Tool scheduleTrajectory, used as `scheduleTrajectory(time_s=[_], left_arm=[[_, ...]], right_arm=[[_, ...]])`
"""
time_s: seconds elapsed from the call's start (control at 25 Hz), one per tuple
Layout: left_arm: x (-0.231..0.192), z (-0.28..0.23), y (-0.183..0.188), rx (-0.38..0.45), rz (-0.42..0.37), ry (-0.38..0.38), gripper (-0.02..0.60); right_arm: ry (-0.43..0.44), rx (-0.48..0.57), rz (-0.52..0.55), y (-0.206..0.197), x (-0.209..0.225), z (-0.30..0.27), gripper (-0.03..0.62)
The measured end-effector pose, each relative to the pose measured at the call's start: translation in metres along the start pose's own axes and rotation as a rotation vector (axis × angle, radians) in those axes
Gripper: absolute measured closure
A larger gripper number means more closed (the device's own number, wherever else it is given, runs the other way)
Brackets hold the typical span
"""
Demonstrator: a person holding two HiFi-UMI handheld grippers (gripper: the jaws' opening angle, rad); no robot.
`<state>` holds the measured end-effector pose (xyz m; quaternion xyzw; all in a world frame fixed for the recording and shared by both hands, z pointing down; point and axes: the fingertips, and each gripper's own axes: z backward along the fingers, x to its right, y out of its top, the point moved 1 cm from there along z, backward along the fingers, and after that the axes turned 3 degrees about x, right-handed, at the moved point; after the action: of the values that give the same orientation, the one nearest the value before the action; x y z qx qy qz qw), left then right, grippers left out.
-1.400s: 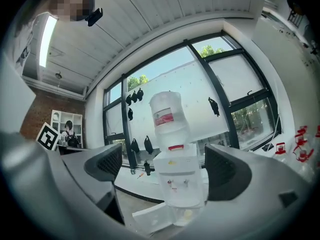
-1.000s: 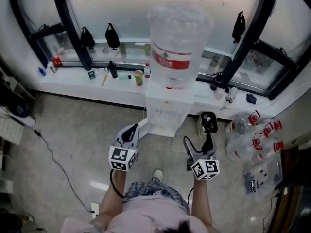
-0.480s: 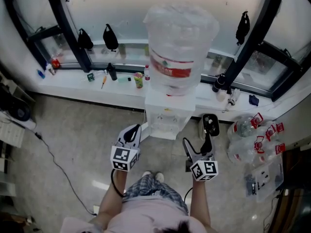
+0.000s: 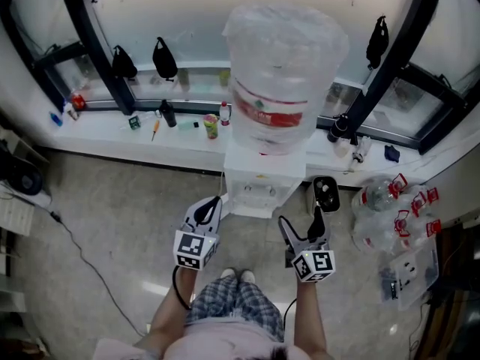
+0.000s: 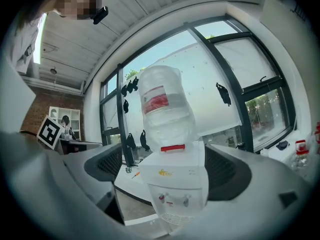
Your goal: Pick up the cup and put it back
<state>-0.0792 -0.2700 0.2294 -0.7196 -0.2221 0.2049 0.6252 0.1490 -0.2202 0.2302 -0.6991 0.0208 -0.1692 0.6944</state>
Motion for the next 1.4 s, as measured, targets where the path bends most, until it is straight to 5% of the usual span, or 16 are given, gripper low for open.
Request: scheduleTrajectory(time_s=[0.36, 0.6, 1.4], left_arm=[[-0.006, -0.037, -0.058, 0.009, 0.001, 0.026, 0.557], [-0.002, -0.067, -0.131, 0.04, -0.013, 0.043, 0.557], [-0.004, -0.171, -0.562, 0.052, -0.056, -0.058, 0.557]], right_arm=[[0.028, -0.006, 0.028, -0.052, 0.029, -0.021, 0.088], [0.066, -0.007, 0.056, -0.13, 0.064, -0.032, 0.088], [0.143, -0.047, 0.069, -0.576, 0.165, -0.053, 0.088]])
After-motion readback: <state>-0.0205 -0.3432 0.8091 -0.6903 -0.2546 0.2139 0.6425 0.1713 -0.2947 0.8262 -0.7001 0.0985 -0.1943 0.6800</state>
